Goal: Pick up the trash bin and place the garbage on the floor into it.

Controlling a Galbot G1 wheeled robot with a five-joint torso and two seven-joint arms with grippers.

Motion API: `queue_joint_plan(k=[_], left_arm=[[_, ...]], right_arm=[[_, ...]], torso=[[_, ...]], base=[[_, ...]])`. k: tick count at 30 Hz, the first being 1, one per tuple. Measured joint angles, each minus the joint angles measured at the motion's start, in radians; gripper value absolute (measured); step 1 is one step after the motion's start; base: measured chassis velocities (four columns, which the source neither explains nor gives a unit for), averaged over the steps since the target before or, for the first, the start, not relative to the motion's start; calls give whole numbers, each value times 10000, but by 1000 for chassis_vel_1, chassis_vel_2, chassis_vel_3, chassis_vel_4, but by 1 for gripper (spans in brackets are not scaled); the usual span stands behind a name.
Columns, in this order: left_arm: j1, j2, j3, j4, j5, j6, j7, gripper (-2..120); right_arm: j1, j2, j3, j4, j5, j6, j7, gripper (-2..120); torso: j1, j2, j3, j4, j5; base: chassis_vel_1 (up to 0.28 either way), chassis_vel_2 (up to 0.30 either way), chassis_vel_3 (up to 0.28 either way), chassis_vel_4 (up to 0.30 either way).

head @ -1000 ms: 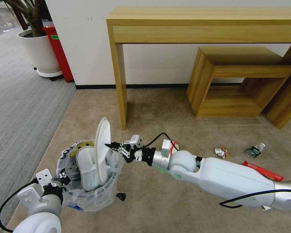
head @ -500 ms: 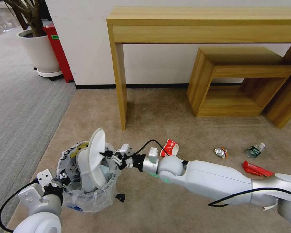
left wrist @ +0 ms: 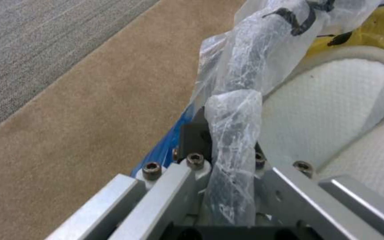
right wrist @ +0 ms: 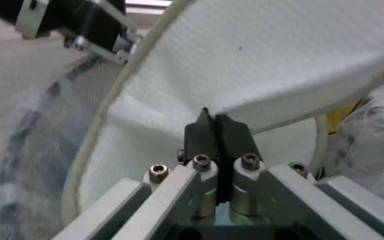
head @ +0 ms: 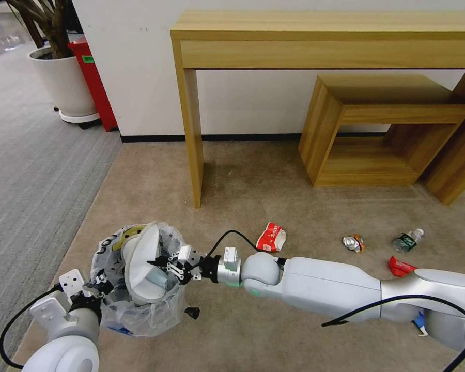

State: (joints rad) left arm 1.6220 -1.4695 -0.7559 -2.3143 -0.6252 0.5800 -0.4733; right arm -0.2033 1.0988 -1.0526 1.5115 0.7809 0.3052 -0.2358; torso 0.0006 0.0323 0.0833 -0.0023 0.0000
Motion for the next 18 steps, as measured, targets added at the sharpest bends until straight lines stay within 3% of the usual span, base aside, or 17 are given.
queue_joint_plan(k=[10, 18], left_arm=[[23, -38, -9, -6, 21, -32, -1, 1], [98, -128, 8, -48, 170, -74, 37, 1]], right_arm=[[-78, -123, -50, -152, -969, 51, 335, 0], [7, 32, 21, 112, -863, 28, 905, 30]], torso=[[0, -1, 0, -1, 0], [0, 0, 0, 0, 1]], base=[[0, 0, 0, 0], [0, 0, 0, 0]])
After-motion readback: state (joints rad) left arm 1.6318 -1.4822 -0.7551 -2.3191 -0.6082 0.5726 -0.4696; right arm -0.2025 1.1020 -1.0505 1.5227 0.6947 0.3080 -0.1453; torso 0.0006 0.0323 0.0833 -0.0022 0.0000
